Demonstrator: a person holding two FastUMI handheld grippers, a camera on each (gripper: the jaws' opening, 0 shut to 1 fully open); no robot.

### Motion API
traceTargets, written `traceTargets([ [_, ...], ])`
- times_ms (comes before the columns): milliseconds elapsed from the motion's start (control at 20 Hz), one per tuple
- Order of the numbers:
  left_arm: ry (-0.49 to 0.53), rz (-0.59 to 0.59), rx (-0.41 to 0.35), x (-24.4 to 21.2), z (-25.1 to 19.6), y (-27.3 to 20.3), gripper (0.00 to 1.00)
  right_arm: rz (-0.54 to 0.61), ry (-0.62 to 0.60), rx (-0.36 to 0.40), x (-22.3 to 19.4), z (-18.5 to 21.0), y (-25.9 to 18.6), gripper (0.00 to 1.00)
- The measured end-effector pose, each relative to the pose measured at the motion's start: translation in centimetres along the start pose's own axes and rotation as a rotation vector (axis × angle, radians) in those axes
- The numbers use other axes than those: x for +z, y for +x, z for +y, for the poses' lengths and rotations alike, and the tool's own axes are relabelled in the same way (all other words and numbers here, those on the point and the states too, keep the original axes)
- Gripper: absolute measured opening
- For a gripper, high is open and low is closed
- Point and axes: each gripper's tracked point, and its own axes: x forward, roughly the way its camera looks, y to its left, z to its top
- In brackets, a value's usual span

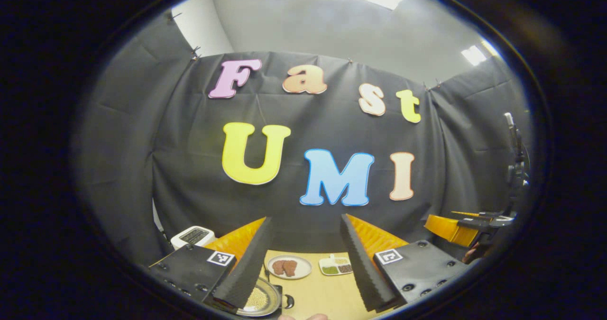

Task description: First push the handle of the pot to place it horizontally, then grasp the pot with both hands and set it on the induction cooktop.

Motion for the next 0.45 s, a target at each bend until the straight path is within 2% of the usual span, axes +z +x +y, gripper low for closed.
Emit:
traceTargets([
  [50,-0.001,0.005,-0.001,0.2,-1.0,-0.2,0.91,-0.003,-0.001,-0.002,0.5,-0.7,-0.3,0.97],
  [100,-0.002,0.01,0.0,0.4,-1.9,-0.4,0.99,-0.002,0.0,0.009,0.6,-1.1,-0.5,0.97],
  [200,0.005,-0.011,0.015,1.2,-2.8,-1.0,0.99,-0.003,0.005,0.027,1.1,-2.5,-0.6,0.96],
  [250,0.009,-0.017,0.028,1.5,-3.0,-1.2,0.92,0.001,0.007,0.033,0.6,-2.3,-0.7,0.96],
  [300,0.007,-0.013,0.036,1.2,-3.3,-1.9,0.98,0.011,0.005,0.035,0.5,-2.5,-0.8,0.97],
  [450,0.001,-0.009,0.022,1.1,-4.1,-2.8,0.99,0.006,-0.003,0.019,0.9,-3.2,-1.8,0.97],
])
